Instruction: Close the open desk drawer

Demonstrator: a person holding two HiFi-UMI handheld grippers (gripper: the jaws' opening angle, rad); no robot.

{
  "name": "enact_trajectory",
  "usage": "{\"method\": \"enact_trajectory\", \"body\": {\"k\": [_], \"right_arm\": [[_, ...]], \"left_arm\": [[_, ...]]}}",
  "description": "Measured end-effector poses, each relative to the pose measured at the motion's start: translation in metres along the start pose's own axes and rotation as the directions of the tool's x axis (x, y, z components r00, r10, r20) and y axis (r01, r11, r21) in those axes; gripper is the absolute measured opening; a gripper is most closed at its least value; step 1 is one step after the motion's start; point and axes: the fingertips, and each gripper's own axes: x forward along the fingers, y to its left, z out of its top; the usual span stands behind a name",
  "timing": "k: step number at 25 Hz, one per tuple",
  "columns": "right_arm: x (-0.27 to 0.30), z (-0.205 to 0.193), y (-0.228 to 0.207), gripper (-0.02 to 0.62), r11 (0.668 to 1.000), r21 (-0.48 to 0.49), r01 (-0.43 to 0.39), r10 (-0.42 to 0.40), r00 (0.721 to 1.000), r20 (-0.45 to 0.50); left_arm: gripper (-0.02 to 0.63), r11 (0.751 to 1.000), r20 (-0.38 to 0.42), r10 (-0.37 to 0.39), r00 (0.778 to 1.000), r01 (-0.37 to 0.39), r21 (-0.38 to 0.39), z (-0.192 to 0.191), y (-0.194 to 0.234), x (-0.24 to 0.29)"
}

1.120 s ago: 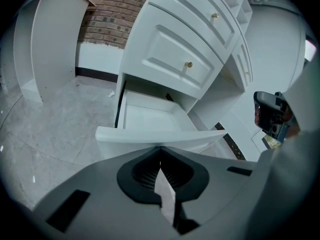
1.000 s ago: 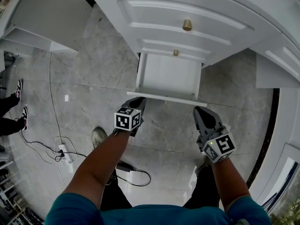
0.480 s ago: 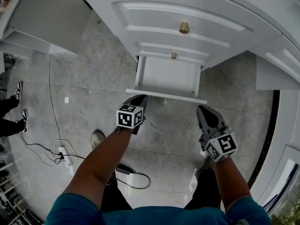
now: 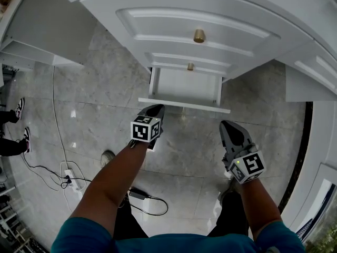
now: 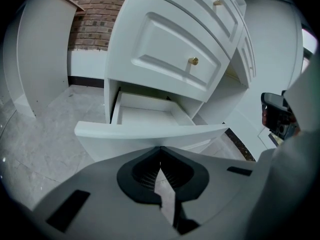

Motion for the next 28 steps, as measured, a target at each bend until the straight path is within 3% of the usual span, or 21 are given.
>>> {"method": "enact_trajectory", "body": {"k": [28], "right_arm": [[0.015, -0.007, -0.021, 0.020, 1.000, -0.001, -0.016, 0.016, 1.000, -0.010]], "left_arm": [[0.015, 0.999, 0.023, 0.021, 1.000, -0.022, 0.042, 0.050, 0.011, 0.044]]}}
